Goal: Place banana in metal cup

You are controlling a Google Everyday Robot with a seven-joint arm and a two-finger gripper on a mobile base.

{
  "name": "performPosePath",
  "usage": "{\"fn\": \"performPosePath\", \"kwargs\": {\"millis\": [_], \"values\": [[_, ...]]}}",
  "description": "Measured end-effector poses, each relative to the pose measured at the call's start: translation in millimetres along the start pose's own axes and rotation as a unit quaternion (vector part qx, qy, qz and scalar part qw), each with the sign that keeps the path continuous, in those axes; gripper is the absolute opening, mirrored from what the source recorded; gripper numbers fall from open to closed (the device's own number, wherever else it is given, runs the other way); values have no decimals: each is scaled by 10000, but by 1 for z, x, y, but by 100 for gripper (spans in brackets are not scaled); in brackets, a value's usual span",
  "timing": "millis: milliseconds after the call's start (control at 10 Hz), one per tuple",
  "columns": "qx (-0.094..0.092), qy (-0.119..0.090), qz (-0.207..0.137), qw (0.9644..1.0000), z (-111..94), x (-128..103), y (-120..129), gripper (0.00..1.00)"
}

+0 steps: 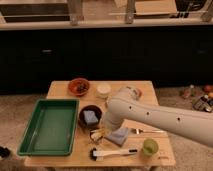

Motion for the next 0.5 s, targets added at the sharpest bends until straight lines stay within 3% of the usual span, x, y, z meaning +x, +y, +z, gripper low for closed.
{"fn": "performPosePath", "kwargs": {"millis": [200, 500], "values": [[-7, -29, -183, 9998, -1, -1, 1, 2], [-52, -147, -670, 9976, 1, -12, -1, 0]]}}
